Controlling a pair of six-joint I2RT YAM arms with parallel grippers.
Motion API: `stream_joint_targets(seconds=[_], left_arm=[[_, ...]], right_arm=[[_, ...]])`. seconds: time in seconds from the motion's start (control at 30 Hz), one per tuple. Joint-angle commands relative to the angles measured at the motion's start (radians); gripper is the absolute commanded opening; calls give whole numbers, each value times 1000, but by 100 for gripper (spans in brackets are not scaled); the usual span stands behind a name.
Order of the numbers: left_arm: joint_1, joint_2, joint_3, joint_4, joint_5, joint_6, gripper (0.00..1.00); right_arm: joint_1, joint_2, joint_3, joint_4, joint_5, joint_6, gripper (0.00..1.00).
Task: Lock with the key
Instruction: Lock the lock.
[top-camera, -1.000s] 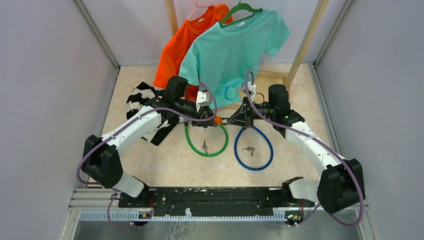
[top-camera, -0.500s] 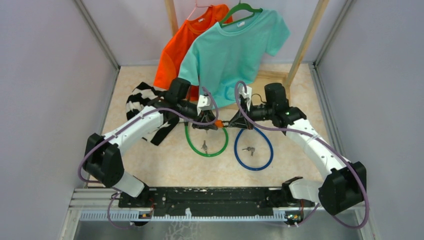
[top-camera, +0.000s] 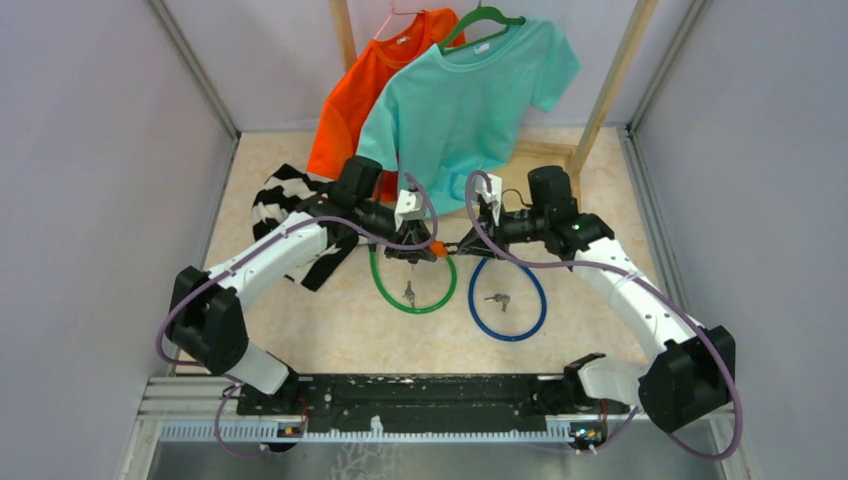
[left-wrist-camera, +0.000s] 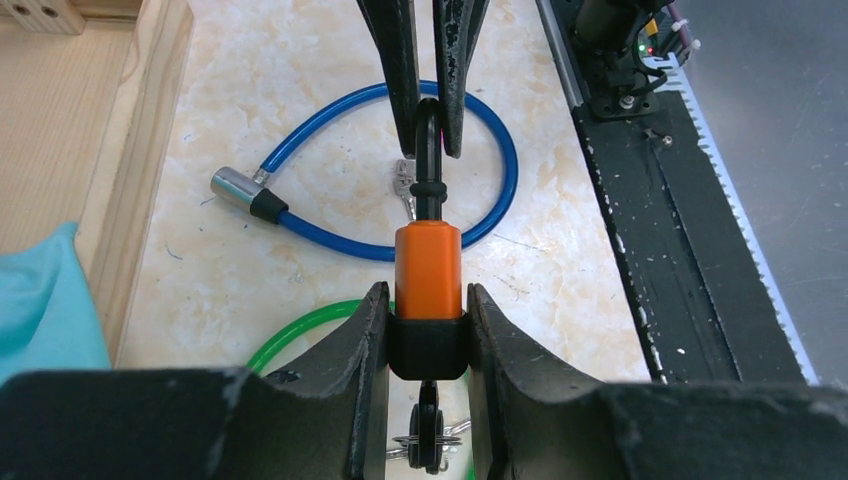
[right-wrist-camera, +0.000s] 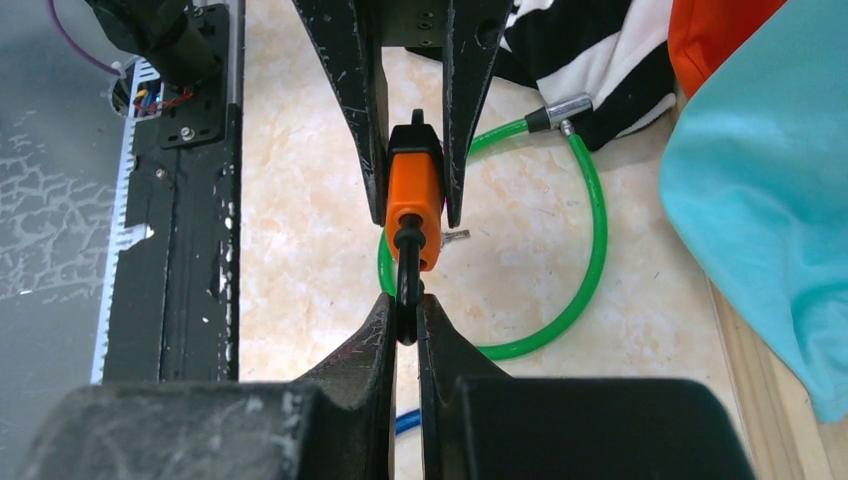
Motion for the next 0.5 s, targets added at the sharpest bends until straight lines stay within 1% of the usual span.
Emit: stream_joint_targets(seconds=[0.0,0.2,0.33,0.47], left_arm=[[-23,-1,50,97,114,-42,0],[-23,9,62,118,143,-80,0],[-23,17,76,140,117,-113,0],[-23,38,120,132,81,-126,0]], right_arm=[[34,-29,-28,139,-78,-11,0],[40,-33,-71,165,-133,-42,0],[42,-31,-99,225,-145,31,0],[42,-29,-133,285,-149,107,0]])
